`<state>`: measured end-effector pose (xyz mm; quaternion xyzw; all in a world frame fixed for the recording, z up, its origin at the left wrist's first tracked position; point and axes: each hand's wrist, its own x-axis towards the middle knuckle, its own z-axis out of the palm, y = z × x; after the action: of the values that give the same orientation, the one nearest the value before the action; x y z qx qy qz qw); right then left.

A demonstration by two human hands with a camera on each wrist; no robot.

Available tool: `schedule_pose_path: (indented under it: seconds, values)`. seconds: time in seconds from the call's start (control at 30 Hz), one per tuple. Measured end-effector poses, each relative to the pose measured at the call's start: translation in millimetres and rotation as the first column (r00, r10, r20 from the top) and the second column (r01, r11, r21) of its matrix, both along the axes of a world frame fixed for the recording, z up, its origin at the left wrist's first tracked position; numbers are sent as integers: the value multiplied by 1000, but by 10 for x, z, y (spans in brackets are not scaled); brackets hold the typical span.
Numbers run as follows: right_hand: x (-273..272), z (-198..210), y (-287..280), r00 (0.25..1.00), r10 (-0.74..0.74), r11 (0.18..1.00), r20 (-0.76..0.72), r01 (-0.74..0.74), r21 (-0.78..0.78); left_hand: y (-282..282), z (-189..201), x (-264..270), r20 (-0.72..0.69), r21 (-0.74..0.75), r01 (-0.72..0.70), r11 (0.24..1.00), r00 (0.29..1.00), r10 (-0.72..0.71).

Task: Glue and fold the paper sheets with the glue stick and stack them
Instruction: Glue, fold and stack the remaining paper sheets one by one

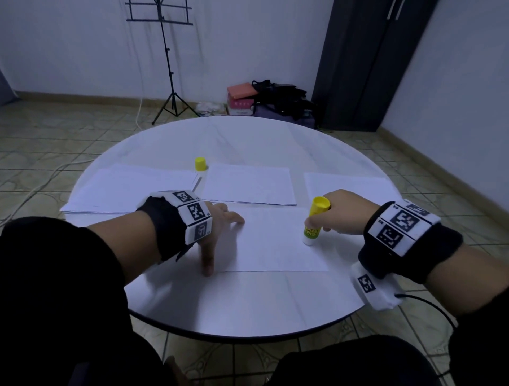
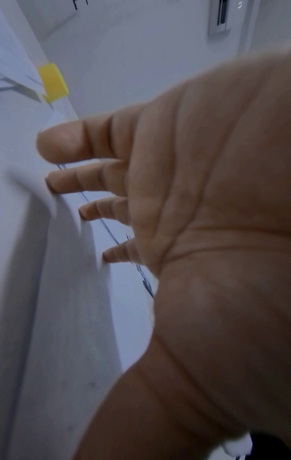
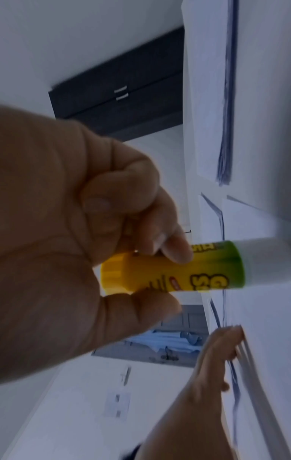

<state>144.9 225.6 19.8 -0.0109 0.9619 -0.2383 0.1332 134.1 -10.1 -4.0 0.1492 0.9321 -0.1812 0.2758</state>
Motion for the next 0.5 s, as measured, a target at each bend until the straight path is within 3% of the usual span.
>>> schedule_pose_path:
  seconds: [0.2,0.3,0.37,0.5]
  values:
    - [226,121,132,985,115,990,130,-124,64,2,5,4,-1,2,4,1000,1000,-4]
    - [203,108,253,989,100,986,110,-114,125,-17,15,13,7,19,5,1000,1000,-5]
    - [122,53,340,997,49,988,52,-56,142,-44,22,22,11,31,7,999,1000,-7]
    - [-50,-76,445,988,-153,983,7,152,-101,-108,22,37,5,75,0,997,1000,0]
